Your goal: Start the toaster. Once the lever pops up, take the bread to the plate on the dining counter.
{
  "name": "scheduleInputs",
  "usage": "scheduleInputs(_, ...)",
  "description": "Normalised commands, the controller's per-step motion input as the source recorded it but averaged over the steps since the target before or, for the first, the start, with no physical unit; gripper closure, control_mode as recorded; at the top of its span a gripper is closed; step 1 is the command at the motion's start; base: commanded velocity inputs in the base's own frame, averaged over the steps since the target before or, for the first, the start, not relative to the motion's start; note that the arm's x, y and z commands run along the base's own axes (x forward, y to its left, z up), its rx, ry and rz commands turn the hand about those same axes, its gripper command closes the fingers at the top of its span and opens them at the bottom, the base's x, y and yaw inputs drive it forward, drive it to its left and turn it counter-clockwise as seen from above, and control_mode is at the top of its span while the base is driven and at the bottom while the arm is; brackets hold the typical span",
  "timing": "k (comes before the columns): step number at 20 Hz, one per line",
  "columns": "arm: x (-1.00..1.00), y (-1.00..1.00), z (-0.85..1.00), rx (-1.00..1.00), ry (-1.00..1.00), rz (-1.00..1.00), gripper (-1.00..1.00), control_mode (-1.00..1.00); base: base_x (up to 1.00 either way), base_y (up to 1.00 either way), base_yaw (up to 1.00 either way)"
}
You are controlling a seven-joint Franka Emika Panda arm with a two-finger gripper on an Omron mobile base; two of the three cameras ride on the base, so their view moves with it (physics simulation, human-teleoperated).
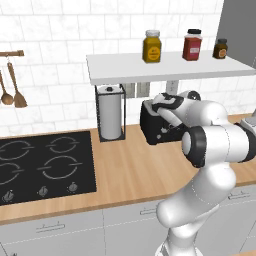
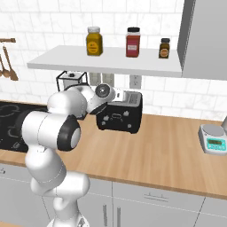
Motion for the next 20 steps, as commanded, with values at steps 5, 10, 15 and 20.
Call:
scheduleInputs(5, 0.00, 0.00, 0.00, 0.00, 0.00, 0.00, -1.00, -1.00, 0.00, 0.00, 0.00)
scheduleInputs(10, 0.00, 0.00, 0.00, 0.00, 0.00, 0.00, -1.00, -1.00, 0.00, 0.00, 0.00)
scheduleInputs(15, 0.00, 0.00, 0.00, 0.00, 0.00, 0.00, -1.00, -1.00, 0.00, 0.00, 0.00)
scheduleInputs(20, 0.00, 0.00, 0.00, 0.00, 0.00, 0.00, -1.00, -1.00, 0.00, 0.00, 0.00)
